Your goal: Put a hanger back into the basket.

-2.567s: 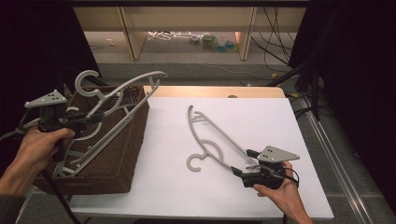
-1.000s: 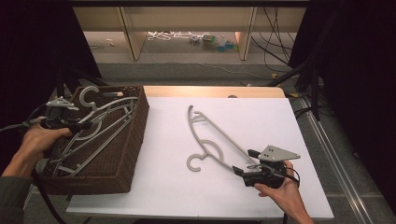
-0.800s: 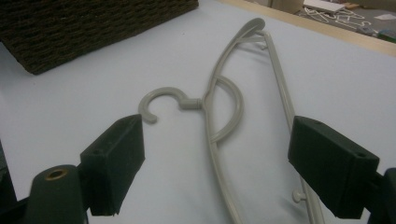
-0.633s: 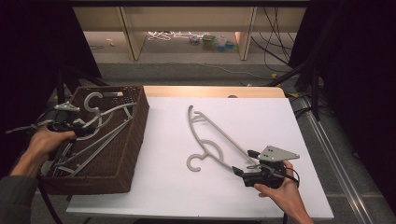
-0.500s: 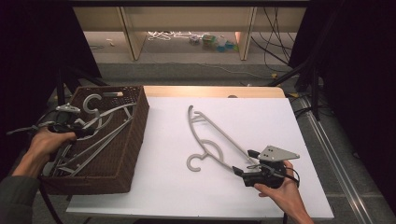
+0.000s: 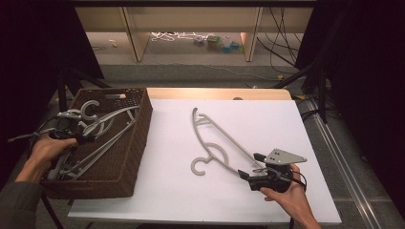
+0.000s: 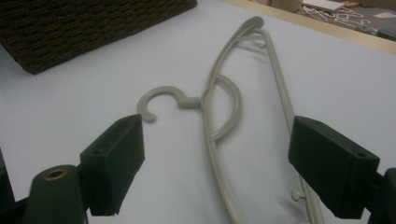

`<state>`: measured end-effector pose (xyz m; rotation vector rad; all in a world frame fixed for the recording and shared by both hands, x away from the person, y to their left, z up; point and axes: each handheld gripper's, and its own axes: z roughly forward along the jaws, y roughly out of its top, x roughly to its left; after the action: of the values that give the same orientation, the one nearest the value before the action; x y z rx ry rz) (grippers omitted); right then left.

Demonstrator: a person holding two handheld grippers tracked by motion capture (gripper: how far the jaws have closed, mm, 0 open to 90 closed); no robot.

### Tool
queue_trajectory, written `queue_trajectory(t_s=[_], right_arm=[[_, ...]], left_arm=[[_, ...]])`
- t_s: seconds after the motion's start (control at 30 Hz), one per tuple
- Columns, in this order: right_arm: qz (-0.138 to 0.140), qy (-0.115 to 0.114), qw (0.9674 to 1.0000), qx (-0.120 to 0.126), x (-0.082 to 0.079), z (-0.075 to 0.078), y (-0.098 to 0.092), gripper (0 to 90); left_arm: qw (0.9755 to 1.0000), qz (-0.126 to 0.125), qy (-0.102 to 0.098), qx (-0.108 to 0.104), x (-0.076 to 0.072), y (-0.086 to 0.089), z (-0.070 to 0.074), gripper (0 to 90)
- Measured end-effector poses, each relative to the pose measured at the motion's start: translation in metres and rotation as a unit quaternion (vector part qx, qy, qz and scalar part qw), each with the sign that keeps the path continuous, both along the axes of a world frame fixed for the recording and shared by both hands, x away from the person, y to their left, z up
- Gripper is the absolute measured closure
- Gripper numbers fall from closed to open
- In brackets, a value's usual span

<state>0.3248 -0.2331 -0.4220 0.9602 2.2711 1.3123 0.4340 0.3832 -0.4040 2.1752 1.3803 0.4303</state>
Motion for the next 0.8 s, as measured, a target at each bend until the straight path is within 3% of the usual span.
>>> queue_trajectory(t_s=[0.1,0.13,0.3,0.53,0.67,0.7,0.8], right_arm=[[0.000,0.001,1.0000,0.001,0.000,0.000,0.000,19.5],[0.001,0.002,1.0000,0.000,0.000,0.000,0.000,19.5],[0.000,0.002,1.0000,0.001,0.000,-0.001,-0.001,19.5],[-0.001,0.004,1.0000,-0.001,0.001,-0.002,-0.001,19.5],[0.000,0.005,1.0000,0.000,0.001,-0.002,-0.001,19.5],[-0.001,0.004,1.0000,0.000,0.001,-0.003,0.000,19.5],[-0.003,0.006,1.0000,0.001,0.001,-0.002,-0.001,19.5]], left_arm=[[0.9997,0.015,-0.009,0.018,0.001,0.001,-0.003,70.6],[0.9997,0.015,0.003,0.020,0.001,0.003,-0.002,69.9],[0.9993,0.033,0.001,0.018,0.000,0.004,0.000,68.1],[0.9966,0.077,-0.029,0.001,-0.005,0.011,0.010,65.6],[0.9980,0.059,-0.017,0.011,-0.006,0.016,0.013,71.3],[0.9977,0.063,-0.022,0.010,-0.006,0.016,0.013,71.4],[0.9978,0.066,-0.007,0.002,-0.004,0.017,0.014,72.0]])
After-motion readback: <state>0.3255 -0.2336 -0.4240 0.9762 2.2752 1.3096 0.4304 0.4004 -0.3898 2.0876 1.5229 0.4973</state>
